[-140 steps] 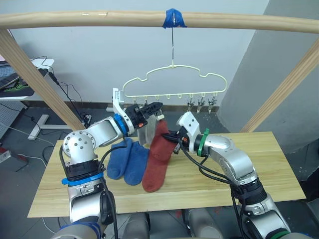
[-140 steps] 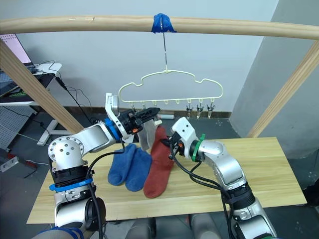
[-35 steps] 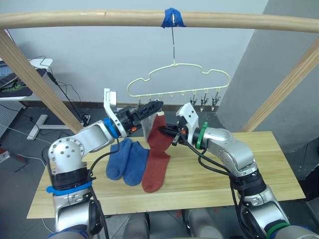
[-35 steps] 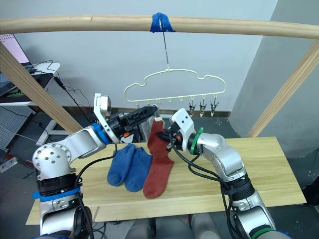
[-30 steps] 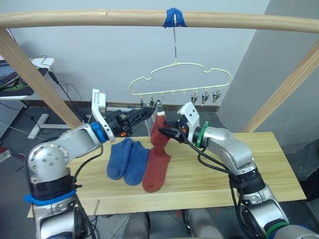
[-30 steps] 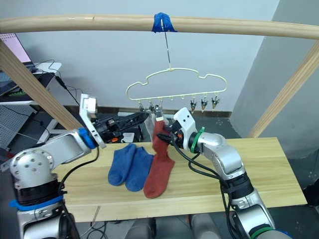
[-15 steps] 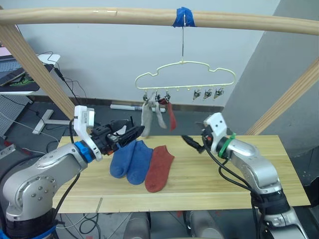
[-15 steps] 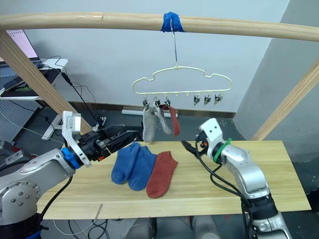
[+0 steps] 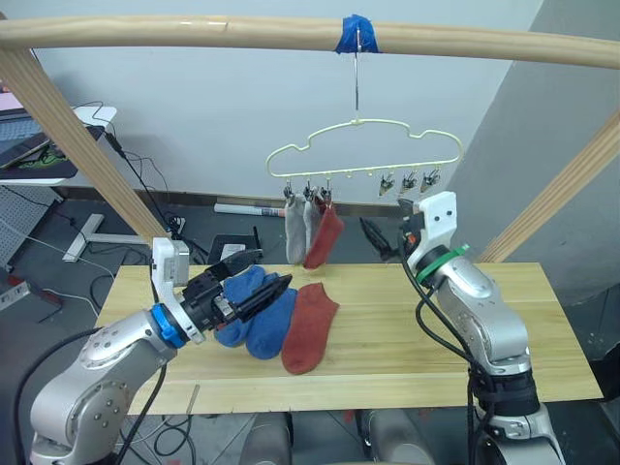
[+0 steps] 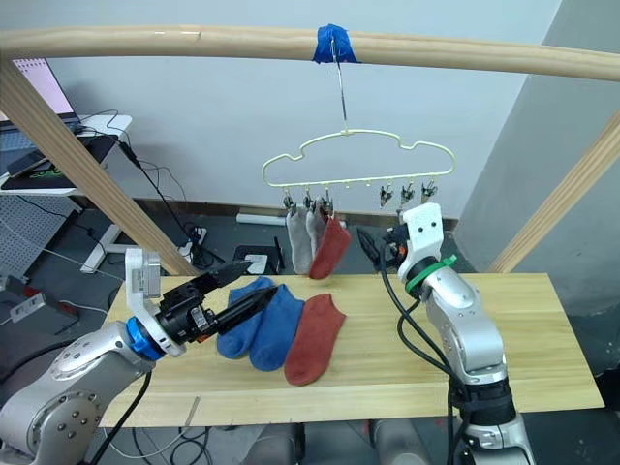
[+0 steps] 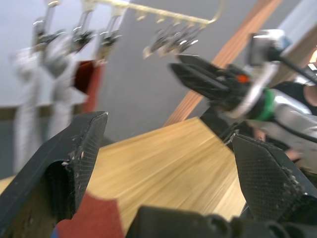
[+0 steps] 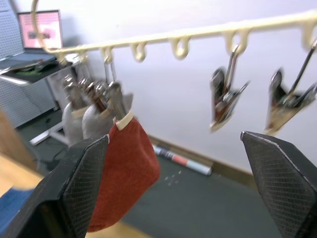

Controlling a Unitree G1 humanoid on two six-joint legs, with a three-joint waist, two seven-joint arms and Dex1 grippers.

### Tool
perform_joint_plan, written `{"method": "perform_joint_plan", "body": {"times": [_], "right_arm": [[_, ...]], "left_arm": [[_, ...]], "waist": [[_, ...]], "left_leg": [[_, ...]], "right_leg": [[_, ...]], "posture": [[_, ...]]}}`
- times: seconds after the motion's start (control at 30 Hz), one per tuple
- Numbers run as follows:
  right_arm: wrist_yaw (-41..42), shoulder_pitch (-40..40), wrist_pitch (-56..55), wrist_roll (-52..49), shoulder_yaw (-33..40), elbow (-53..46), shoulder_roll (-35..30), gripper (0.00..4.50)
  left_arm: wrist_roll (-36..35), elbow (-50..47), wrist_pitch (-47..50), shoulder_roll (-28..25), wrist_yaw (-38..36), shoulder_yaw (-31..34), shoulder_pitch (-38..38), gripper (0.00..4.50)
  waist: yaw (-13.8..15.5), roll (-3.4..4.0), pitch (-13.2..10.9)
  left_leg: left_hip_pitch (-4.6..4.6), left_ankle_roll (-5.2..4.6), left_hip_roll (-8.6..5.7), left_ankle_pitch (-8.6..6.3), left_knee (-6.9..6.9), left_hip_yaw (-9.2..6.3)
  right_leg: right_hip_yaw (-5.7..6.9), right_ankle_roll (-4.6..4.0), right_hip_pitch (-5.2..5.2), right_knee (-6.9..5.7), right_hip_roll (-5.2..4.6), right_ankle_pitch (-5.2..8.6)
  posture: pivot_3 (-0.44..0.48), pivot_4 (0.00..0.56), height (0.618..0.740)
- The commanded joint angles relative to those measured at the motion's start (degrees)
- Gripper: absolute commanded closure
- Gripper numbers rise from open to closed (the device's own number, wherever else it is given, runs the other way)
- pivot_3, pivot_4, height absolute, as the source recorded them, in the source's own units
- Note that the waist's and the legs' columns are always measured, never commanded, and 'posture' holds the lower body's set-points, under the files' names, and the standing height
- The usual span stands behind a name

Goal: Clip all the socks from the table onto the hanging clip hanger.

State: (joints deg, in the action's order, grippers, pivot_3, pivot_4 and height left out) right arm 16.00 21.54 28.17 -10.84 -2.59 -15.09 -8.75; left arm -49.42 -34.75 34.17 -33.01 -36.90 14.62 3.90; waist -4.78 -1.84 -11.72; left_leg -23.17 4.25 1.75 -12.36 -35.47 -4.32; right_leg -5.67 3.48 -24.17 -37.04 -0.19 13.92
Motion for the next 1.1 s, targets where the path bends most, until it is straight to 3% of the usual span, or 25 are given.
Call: {"method": "perform_joint_plan", "body": {"times": [0.03, 0.3, 1.1], "right_arm": [[-1.6, 2.8, -2.8, 0.7, 0.1, 1.7, 1.5, 0.02], [-3.5, 5.9, -4.9, 1.2, 0.6, 5.7, 3.8, 0.02], [-4.0, 8.5, -6.2, 0.1, 0.9, 8.5, 6.8, 0.02]], "left_arm": [[3.5, -2.6, -5.0, -0.4, -3.0, -1.3, 0.4, 0.0], [5.8, -3.5, -8.4, -0.2, -4.6, -1.9, 3.1, 0.0], [5.8, -3.4, -8.8, 1.4, -0.6, -3.1, 2.0, 0.0]], "waist": [[0.0, 0.0, 0.0], [0.0, 0.03, 0.0], [0.0, 0.08, 0.0]], "left_leg": [[0.01, 0.0, 0.0, 0.0, 0.0, 0.0], [0.02, -0.01, 0.0, 0.0, 0.02, 0.0], [0.04, -0.01, 0.02, 0.0, 0.03, -0.01]], "right_leg": [[0.0, 0.0, 0.0, -0.01, 0.0, 0.0], [-0.01, 0.0, 0.01, -0.02, 0.01, 0.0], [0.02, 0.0, 0.01, -0.08, 0.02, 0.0]], "posture": [[-0.032, 0.173, 0.74], [-0.019, 0.181, 0.74], [-0.004, 0.193, 0.74]]}}
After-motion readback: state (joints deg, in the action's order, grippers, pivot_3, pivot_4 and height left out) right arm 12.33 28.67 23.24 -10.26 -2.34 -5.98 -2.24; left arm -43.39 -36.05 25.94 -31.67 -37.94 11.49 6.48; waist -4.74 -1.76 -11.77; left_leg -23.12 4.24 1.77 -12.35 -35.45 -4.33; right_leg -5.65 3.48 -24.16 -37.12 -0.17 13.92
